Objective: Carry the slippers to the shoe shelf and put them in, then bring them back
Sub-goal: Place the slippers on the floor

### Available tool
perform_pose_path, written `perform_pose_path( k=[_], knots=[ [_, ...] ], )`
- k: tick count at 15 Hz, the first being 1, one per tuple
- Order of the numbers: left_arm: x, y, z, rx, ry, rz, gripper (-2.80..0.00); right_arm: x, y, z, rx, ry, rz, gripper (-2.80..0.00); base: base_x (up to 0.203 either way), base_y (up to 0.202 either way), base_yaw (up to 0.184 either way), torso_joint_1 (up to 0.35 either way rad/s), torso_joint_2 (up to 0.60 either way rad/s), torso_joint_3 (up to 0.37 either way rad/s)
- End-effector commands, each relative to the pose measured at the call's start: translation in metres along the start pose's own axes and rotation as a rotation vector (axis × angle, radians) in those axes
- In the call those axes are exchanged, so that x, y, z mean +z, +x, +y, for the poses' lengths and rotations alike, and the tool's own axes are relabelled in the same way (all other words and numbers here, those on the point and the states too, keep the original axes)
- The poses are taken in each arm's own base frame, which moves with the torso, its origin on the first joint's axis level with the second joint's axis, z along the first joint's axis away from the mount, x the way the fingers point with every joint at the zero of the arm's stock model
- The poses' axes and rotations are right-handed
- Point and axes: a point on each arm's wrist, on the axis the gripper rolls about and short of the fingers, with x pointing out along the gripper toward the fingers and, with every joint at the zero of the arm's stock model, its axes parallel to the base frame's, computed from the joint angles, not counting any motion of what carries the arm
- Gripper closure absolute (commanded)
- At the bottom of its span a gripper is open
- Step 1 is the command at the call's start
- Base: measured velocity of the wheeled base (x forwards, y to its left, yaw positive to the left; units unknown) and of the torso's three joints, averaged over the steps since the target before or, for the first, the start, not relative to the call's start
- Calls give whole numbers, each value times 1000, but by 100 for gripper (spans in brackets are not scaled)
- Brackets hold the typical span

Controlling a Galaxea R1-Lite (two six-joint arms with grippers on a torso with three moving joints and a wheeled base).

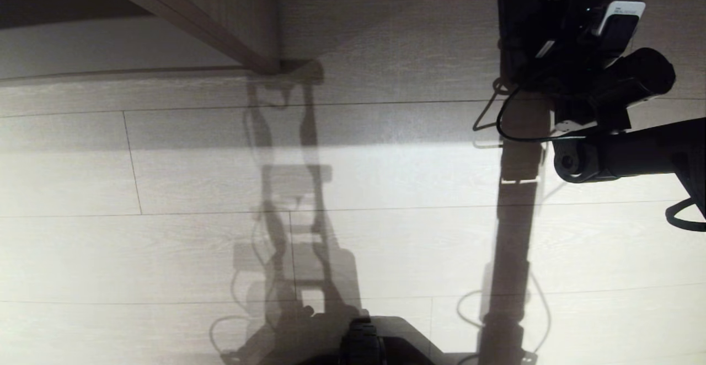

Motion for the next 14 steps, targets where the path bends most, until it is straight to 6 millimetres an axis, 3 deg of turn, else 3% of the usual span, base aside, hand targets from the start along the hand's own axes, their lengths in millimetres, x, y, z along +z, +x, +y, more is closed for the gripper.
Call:
perform_pose_path(
  k=[1,7,14],
  knots=[
    [0,0,0,1,0,-1,0,7,1,-1,-6,3,-15,-280,0,0,0,0,0,0],
    [0,0,0,1,0,0,0,23,-8,-7,7,4,51,-280,0,0,0,0,0,0],
    [0,0,0,1,0,0,0,71,-31,-21,54,-23,201,-280,0,0,0,0,0,0]
  ],
)
